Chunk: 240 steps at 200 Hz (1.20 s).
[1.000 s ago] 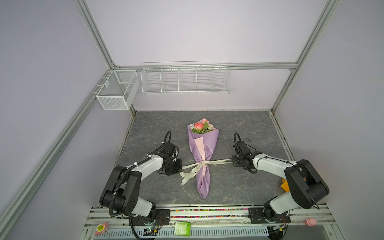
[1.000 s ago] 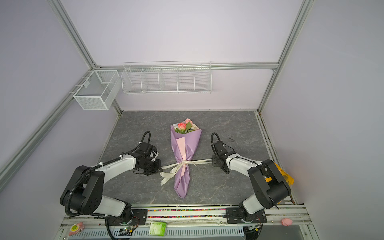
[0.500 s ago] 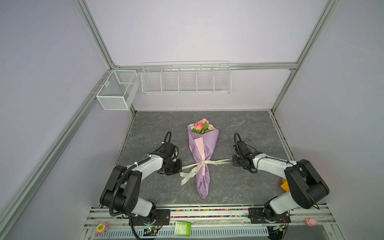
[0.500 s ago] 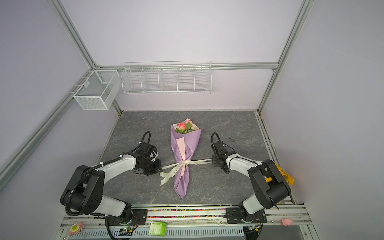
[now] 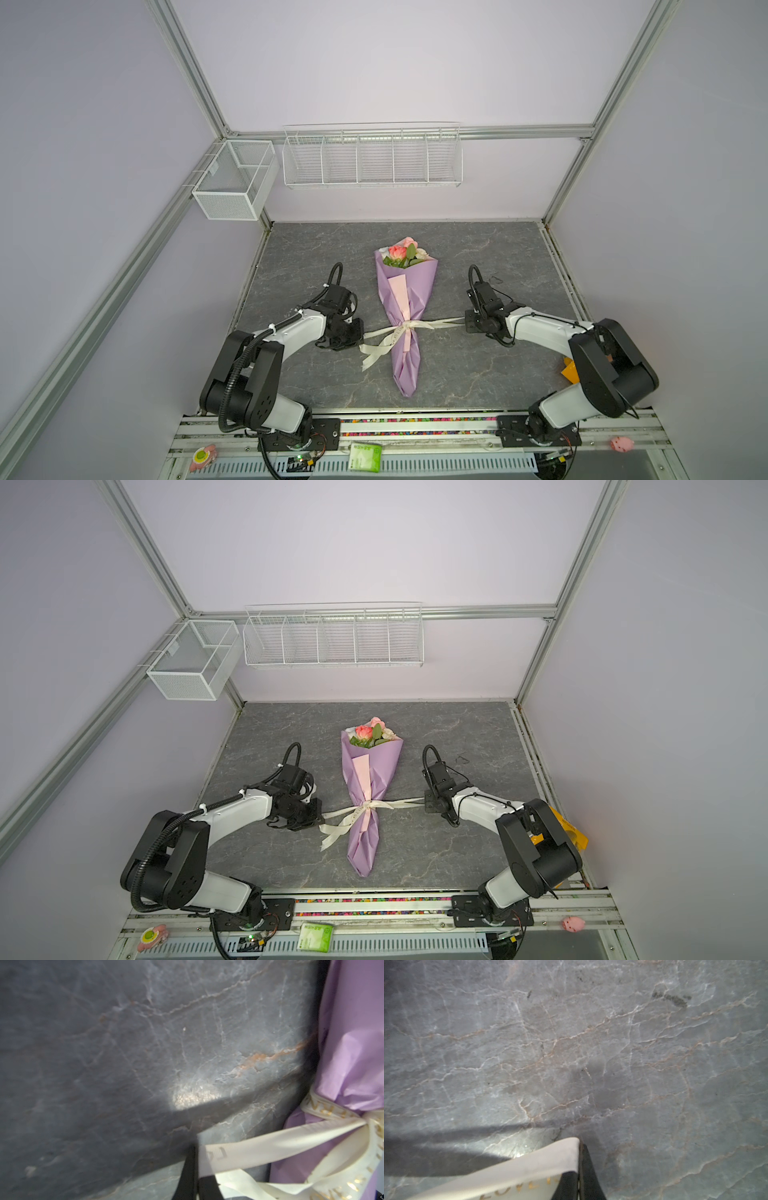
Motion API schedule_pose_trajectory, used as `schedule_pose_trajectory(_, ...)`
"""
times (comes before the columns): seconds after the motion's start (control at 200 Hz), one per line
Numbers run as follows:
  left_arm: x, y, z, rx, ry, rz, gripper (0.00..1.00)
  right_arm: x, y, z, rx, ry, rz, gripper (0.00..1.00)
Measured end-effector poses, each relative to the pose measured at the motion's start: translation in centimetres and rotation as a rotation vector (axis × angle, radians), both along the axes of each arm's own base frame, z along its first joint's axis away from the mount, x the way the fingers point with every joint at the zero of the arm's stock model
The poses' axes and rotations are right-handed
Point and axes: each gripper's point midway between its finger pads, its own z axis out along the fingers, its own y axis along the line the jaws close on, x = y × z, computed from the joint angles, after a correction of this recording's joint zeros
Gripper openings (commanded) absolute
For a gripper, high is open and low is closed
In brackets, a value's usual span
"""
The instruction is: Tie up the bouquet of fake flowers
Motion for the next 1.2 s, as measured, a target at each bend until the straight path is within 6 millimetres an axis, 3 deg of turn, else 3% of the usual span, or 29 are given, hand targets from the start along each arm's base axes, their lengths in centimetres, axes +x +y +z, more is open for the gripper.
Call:
schedule_pose_trajectory(0.625,0.4,0.0,0.8,-0.011,-0.025,0.021,0.0,0.1,0.0,0.1,0.007,-0.007,0.002,0.07)
schedule_pose_trajectory(0.695,0.4,-0.3,1.0,-0.034,-0.024,0.015,0.0,0.0,0.1,0.2,0.017,-0.006,0.018,0.14)
schedule_pose_trajectory(0.805,0.3,-0.9,1.4,-0.081,-0.02,-0.004,0.0,-0.1,0.9,1.1,0.059,-0.002,0.061,0.35)
schedule_pose_trajectory(0.92,0.0,-1.7,1.8,-0.129,-0.012,-0.033,0.0,0.4,3.1,4.0,0.165,-0.018,0.116,0.51)
schedule_pose_trajectory(1.005,-0.1,-2.1,2.1,-0.153,-0.01,-0.045,0.0,0.9,5.5,7.0,0.26,-0.056,0.178,0.54)
schedule_pose_trajectory(1.11,0.1,-2.4,2.5,-0.17,-0.015,-0.056,0.0,0.6,9.7,10.5,0.384,-0.079,0.276,0.58)
schedule_pose_trajectory(1.2,0.1,-2.6,2.7,-0.179,-0.019,-0.062,0.0,-1.1,14.0,12.5,0.466,-0.063,0.386,0.6)
